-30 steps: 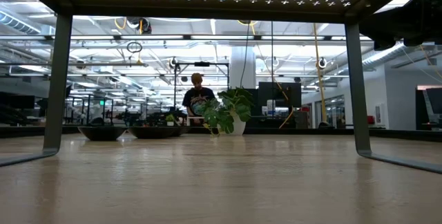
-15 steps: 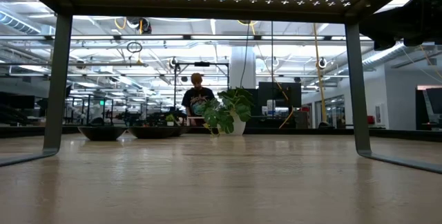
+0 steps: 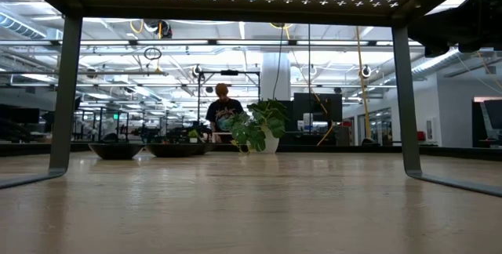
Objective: Pick & Place Mini shaped plates
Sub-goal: Adjust the stacked leaf-shaped plate on the shelf
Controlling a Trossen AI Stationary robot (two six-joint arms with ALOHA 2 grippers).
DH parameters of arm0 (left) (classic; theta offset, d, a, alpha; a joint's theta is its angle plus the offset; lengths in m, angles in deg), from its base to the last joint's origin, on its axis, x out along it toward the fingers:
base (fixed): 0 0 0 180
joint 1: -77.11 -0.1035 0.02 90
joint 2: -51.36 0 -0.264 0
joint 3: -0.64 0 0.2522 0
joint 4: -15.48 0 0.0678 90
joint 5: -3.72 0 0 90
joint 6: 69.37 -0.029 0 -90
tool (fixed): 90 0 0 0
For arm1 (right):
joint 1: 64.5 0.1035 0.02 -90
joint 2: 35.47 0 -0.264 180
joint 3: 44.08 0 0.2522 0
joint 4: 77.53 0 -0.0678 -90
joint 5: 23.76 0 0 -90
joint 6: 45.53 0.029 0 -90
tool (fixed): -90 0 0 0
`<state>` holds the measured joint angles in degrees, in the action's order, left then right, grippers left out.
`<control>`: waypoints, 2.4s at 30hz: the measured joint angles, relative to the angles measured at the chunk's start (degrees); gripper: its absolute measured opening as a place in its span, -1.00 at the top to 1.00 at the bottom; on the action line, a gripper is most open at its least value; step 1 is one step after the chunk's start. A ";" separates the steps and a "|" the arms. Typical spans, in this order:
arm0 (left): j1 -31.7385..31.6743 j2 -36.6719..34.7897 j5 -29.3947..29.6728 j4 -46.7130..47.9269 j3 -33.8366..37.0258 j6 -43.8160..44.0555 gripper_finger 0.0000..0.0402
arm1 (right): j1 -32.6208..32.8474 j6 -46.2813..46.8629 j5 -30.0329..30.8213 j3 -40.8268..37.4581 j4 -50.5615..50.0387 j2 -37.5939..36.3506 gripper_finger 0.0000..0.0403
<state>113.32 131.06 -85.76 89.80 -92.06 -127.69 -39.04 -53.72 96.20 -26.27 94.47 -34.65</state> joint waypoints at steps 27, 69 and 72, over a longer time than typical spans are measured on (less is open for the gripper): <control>-22.34 -3.63 -24.49 -1.30 4.15 -43.35 1.00 | 0.00 0.00 0.00 0.02 0.02 0.00 0.41; -28.97 4.45 -39.07 -8.79 8.10 -53.33 0.98 | -0.02 0.00 0.00 0.00 0.02 0.00 0.41; -28.53 4.44 -40.64 -8.77 8.09 -53.23 0.98 | -0.02 0.00 0.00 0.01 0.02 0.00 0.41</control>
<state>84.79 135.50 -126.40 81.03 -83.97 -180.92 -39.06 -53.72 96.20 -26.26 94.49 -34.65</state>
